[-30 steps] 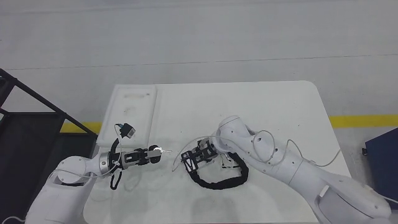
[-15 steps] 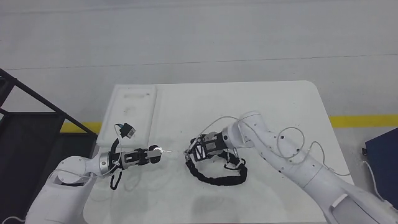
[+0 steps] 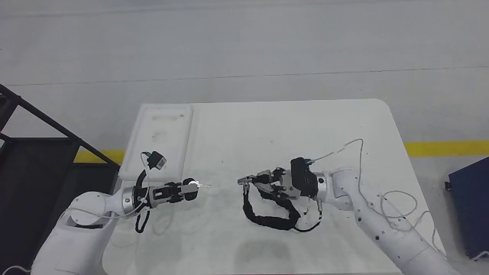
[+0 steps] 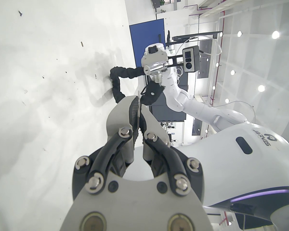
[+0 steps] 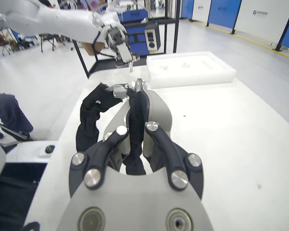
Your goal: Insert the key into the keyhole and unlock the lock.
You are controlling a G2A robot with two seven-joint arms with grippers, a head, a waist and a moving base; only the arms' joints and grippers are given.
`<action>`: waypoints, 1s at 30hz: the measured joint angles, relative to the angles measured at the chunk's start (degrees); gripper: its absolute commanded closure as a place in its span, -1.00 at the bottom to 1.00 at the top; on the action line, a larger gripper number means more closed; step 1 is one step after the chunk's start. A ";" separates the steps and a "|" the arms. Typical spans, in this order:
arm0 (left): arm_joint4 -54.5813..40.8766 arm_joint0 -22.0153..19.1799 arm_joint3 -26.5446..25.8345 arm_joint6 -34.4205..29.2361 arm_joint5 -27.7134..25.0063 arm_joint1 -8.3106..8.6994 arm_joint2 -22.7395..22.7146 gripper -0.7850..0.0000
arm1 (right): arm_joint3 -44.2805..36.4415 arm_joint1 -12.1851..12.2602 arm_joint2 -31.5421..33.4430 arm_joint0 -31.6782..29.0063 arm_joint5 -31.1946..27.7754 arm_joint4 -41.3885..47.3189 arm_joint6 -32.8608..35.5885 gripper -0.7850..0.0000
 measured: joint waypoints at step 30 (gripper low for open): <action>13.08 2.33 -9.58 9.90 -10.27 -0.25 -0.73 1.00 | 1.82 0.20 -7.51 -1.34 0.01 11.24 -16.44 1.00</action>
